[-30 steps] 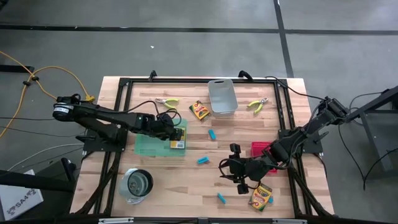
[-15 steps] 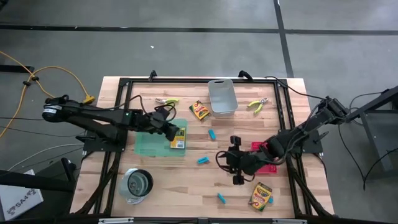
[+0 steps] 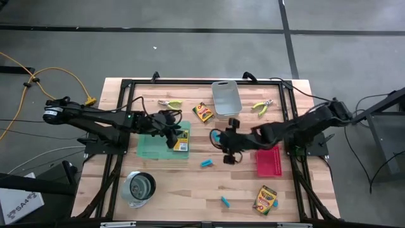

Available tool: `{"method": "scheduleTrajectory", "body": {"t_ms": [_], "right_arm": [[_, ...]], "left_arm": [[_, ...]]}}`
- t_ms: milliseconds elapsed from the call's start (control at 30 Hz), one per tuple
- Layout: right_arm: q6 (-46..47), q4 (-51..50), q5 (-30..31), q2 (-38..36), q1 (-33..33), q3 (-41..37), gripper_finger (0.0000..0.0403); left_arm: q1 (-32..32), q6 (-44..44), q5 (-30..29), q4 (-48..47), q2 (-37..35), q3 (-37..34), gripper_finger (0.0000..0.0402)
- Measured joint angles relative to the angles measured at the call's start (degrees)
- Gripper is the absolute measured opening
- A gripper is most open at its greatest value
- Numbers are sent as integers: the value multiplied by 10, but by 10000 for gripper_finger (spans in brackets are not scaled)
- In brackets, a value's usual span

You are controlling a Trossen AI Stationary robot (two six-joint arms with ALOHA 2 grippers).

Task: Pick & Place School Supplies
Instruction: Put the crayon box into the green bin

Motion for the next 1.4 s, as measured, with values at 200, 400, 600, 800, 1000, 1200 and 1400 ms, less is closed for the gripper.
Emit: {"method": "scheduleTrajectory", "body": {"t_ms": [200,400,600,800,1000,1200,1400], "right_arm": [[-127,16,-12,79,-65,-1,151],[-231,52,39,139,-108,0,151],[-279,47,51,165,-141,-1,151],[-328,46,44,169,-165,0,151],[-339,51,43,169,-179,-1,151],[-360,74,37,199,-181,-2,151],[-378,104,39,230,-179,2,151]], "left_arm": [[-6,65,12,2,0,0,124],[-32,83,12,1,0,0,124],[-53,83,12,1,0,0,124],[-56,83,12,1,0,0,124],[-56,88,12,1,0,0,124],[-56,92,11,1,0,0,124],[-56,89,11,1,0,0,124]]}}
